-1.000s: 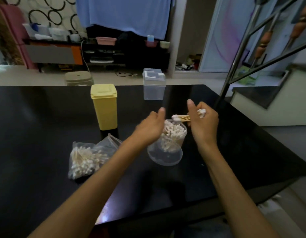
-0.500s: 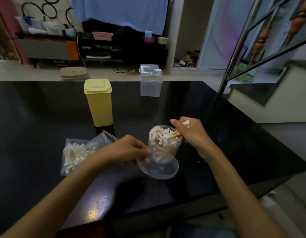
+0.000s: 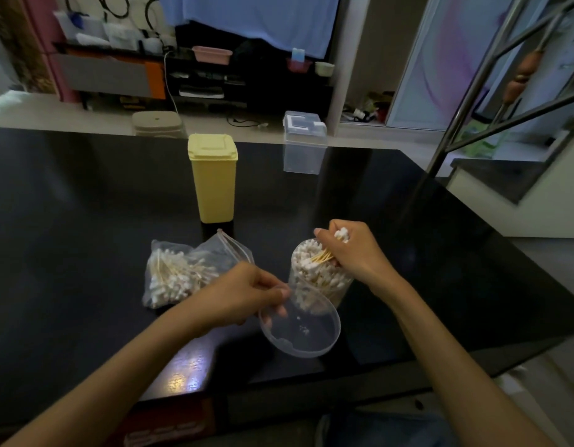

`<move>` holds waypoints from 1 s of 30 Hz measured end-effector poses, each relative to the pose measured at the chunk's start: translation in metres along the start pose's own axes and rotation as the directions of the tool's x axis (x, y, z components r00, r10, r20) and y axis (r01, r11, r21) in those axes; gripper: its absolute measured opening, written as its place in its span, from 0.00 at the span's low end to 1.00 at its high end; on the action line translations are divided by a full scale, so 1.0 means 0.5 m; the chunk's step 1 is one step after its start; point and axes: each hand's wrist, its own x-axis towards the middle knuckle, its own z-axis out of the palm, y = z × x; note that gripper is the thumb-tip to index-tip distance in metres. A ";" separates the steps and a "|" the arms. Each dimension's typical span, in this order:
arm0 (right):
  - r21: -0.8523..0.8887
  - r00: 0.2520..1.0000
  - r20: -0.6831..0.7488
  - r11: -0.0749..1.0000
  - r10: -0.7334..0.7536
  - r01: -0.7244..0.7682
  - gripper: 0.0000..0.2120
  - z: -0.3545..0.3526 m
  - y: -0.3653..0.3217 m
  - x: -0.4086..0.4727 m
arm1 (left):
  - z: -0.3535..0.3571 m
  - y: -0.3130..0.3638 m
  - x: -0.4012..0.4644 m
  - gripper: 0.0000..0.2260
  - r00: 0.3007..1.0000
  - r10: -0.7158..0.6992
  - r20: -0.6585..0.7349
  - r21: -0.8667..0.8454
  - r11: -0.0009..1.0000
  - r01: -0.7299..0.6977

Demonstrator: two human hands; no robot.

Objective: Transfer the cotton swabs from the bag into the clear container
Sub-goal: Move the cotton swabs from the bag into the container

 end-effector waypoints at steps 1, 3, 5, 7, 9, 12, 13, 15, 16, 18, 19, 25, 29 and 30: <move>-0.015 1.000 -0.007 1.000 -0.002 0.002 0.19 -0.002 0.002 0.002 | 0.001 0.000 -0.001 0.10 1.000 -0.001 -0.005 -0.005 1.000 0.001; -0.078 1.000 -0.005 0.997 -0.031 0.031 0.19 -0.005 0.004 0.002 | 0.001 0.002 -0.002 0.10 1.000 -0.004 -0.006 -0.015 1.000 0.004; -0.153 0.997 0.014 0.986 -0.073 0.074 0.19 0.000 0.003 -0.003 | 0.001 0.003 -0.003 0.10 1.000 -0.006 0.001 -0.018 1.000 0.006; -0.209 0.993 0.040 0.971 -0.112 0.118 0.19 0.007 0.001 -0.009 | 0.001 0.004 -0.002 0.10 1.000 -0.007 0.001 -0.017 1.000 0.007; -0.252 0.984 0.066 0.951 -0.167 0.179 0.18 0.012 -0.002 -0.014 | 0.002 0.006 -0.003 0.10 1.000 -0.010 -0.001 -0.017 1.000 0.010; -0.406 0.954 0.171 0.865 -0.245 0.295 0.17 0.011 -0.010 -0.021 | 0.003 0.008 -0.003 0.10 1.000 -0.012 -0.001 -0.028 1.000 0.012; -0.479 0.943 0.226 0.815 -0.244 0.326 0.17 0.012 -0.015 -0.025 | 0.002 0.007 -0.003 0.10 1.000 -0.012 -0.003 -0.029 0.999 0.012; -0.580 0.927 0.294 0.727 -0.233 0.366 0.17 0.017 -0.022 -0.033 | 0.001 0.006 -0.004 0.09 1.000 -0.016 -0.007 -0.026 1.000 0.015; -0.590 0.926 0.302 0.718 -0.227 0.369 0.19 0.020 -0.024 -0.037 | 0.002 0.006 -0.004 0.09 1.000 -0.018 -0.010 -0.031 0.999 0.017; -0.549 0.930 0.294 0.757 -0.222 0.354 0.22 0.026 -0.021 -0.044 | 0.005 0.005 -0.004 0.09 1.000 -0.022 -0.013 -0.059 0.998 0.021; -0.535 0.930 0.298 0.769 -0.214 0.349 0.22 0.027 -0.019 -0.048 | 0.007 0.006 -0.004 0.09 1.000 -0.023 -0.014 -0.073 0.997 0.022; -0.576 0.880 0.464 0.720 -0.100 0.386 0.13 0.021 -0.016 -0.051 | 0.010 0.007 -0.009 0.09 0.999 -0.019 -0.030 -0.064 0.998 0.018; -0.377 0.897 0.442 0.910 0.014 0.172 0.15 -0.005 -0.025 -0.046 | -0.002 0.011 -0.017 0.13 1.000 -0.009 -0.021 0.121 0.993 0.012; -0.320 0.907 0.420 0.938 0.014 0.134 0.14 -0.013 -0.027 -0.046 | -0.007 0.009 -0.018 0.14 0.999 -0.008 -0.054 0.208 0.978 0.019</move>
